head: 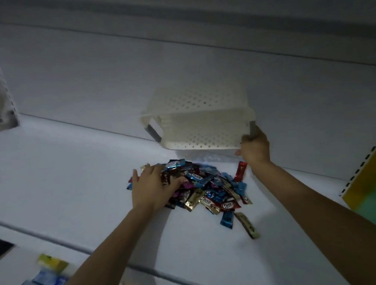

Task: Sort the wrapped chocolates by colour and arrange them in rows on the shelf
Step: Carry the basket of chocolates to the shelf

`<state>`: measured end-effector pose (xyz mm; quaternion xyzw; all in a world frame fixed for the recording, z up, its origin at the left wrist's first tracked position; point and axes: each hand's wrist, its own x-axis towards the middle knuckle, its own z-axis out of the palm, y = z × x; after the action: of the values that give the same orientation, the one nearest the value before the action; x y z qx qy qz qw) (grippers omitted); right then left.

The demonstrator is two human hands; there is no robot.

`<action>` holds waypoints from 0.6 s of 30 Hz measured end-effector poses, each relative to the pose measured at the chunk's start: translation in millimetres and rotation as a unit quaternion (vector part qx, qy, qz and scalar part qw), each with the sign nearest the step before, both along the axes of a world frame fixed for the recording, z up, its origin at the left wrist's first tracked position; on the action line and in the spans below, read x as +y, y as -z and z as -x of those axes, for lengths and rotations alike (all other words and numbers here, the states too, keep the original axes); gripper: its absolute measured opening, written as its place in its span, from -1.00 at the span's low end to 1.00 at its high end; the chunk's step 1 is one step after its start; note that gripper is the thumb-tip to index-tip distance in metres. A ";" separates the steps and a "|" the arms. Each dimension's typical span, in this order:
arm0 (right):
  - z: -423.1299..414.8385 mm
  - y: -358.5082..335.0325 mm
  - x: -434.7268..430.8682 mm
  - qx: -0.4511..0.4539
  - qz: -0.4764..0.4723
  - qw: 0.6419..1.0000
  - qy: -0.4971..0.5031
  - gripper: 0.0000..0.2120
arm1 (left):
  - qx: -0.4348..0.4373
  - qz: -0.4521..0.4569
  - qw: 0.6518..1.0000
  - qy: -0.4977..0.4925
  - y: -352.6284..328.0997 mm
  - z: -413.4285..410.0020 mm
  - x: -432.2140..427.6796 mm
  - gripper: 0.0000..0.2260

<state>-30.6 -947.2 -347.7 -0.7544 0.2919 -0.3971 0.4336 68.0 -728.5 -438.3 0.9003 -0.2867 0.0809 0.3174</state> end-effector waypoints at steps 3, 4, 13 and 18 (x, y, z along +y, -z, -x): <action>6.4 -4.2 6.2 0.000 -0.030 1.000 0.009 -0.57 | 0.068 0.068 0.995 -0.014 -4.3 4.0 1.5 -0.39; 8.2 -5.7 9.4 -0.001 -0.043 0.999 0.007 -0.60 | 0.086 0.092 0.992 -0.012 -7.3 4.5 1.3 -0.36; 55.6 -19.8 14.6 0.128 -0.164 0.978 -0.020 -0.92 | 0.104 0.208 0.972 0.019 -43.7 24.4 17.2 -0.67; 102.2 -10.2 2.2 0.093 -0.161 0.983 -0.001 -0.95 | 0.132 0.208 0.969 0.020 -55.1 65.2 0.5 -0.79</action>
<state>-132.9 -944.9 -337.5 -0.7087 0.3904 -0.2728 0.5205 2.8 -728.0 -383.2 0.8114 -0.2368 0.0133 0.5342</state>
